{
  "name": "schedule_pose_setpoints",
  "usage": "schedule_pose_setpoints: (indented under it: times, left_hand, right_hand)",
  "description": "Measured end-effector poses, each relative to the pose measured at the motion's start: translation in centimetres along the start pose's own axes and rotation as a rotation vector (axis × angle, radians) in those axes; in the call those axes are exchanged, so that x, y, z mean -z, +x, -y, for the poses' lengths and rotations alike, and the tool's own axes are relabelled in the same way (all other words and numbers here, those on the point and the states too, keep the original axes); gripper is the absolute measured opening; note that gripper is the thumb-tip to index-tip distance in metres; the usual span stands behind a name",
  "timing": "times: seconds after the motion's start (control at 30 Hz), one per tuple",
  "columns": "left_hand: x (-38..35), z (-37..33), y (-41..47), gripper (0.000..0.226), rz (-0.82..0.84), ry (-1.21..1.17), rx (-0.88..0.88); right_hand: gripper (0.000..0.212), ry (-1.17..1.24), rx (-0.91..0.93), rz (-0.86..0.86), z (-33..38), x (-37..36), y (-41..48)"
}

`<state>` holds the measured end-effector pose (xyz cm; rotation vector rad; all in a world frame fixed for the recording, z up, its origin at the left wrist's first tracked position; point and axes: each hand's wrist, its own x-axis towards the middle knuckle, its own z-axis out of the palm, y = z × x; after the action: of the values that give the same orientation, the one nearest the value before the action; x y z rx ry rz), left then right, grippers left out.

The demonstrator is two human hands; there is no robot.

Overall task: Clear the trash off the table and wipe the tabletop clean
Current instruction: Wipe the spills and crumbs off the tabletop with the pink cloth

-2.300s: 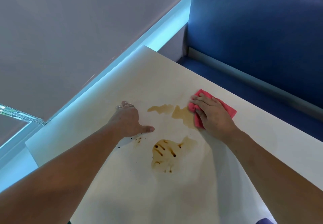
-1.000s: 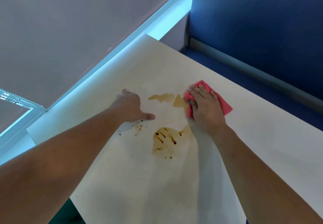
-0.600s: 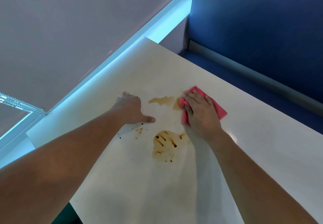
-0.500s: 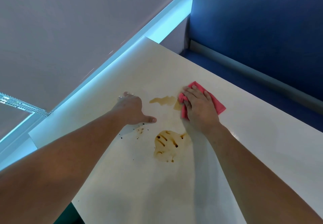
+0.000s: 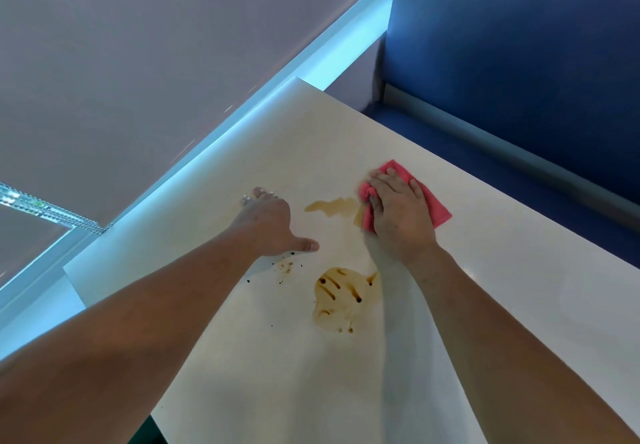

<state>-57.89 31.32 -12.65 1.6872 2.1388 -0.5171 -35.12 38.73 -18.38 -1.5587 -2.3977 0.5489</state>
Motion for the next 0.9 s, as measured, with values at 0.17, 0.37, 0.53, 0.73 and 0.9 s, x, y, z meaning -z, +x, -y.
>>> schedule_pose_setpoints:
  times: [0.17,0.37,0.53,0.73,0.9]
  left_hand:
    - [0.1,0.0,0.3,0.087,0.024,-0.003,-0.008]
    - [0.1,0.1,0.3,0.082,0.021,-0.029,-0.011]
    - [-0.1,0.1,0.3,0.098,0.02,0.006,-0.011]
    - [-0.1,-0.1,0.0,0.104,0.007,0.006,-0.002]
    - [-0.2,0.2,0.2,0.108,0.003,-0.011,-0.006]
  right_hand:
    - [0.047,-0.029,0.09,0.016,0.5,-0.9,-2.9]
    - [0.056,-0.078,-0.048,0.013,0.5,-0.1,3.3]
    - [0.058,-0.109,0.095,0.057,3.0,-1.7,-0.2]
    - [0.059,-0.211,0.057,0.046,0.8,-0.8,3.2]
    - [0.059,-0.175,0.049,0.098,1.2,-0.6,4.2]
